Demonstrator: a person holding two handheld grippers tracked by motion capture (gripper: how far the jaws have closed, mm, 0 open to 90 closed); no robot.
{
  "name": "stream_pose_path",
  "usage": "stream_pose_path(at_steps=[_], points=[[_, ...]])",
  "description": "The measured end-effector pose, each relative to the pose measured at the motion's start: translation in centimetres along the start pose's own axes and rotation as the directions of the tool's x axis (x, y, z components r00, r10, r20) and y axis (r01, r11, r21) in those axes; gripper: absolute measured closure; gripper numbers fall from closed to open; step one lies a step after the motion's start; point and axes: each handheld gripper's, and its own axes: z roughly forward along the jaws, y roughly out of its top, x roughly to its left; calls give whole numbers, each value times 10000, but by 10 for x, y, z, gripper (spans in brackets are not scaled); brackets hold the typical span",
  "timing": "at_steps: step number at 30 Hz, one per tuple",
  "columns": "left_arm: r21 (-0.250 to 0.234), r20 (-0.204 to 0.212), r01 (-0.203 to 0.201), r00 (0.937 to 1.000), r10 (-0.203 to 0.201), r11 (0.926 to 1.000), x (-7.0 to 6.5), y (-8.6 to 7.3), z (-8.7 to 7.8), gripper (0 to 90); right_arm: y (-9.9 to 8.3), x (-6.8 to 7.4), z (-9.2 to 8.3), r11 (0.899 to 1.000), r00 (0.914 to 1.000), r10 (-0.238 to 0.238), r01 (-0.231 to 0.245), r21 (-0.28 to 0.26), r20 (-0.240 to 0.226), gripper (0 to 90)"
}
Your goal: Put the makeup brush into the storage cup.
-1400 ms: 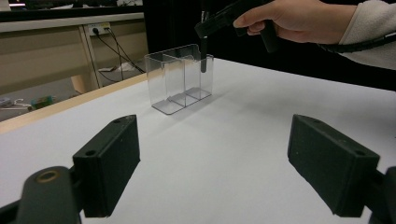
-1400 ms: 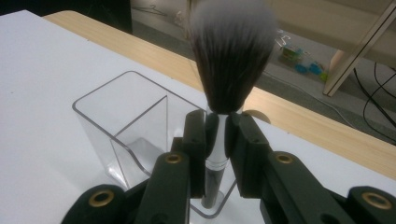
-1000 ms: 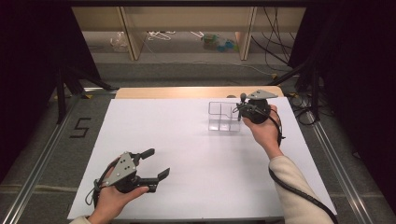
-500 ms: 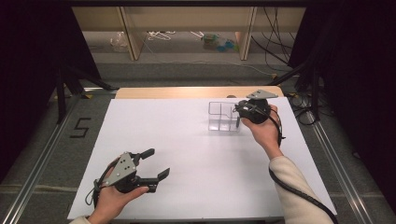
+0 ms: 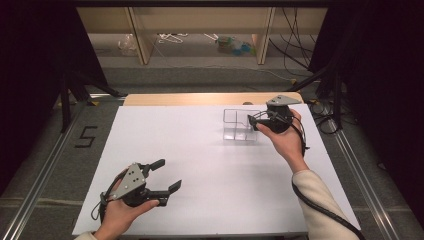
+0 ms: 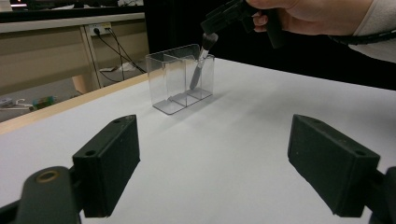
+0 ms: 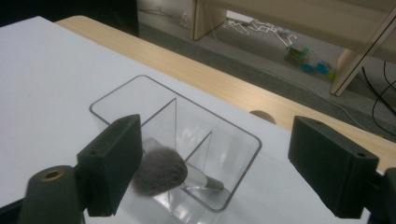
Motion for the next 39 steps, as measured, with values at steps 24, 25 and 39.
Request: stream_pose_path(at_steps=[24, 25, 39], points=[[-153, -106, -248, 9996, 247, 9996, 4, 1, 0, 162, -47, 29, -70, 9915, 9726, -230, -76, -1302, -2315, 161], [-166, -121, -246, 9996, 244, 9996, 5, 1, 0, 162, -50, 30, -72, 9908, 9702, -196, -134, -1344, -2414, 161], [-180, -264, -213, 9994, 208, 9996, 11, 0, -2, 160, -87, 54, -105, 9925, 9441, 70, -469, -1133, -3297, 160]])
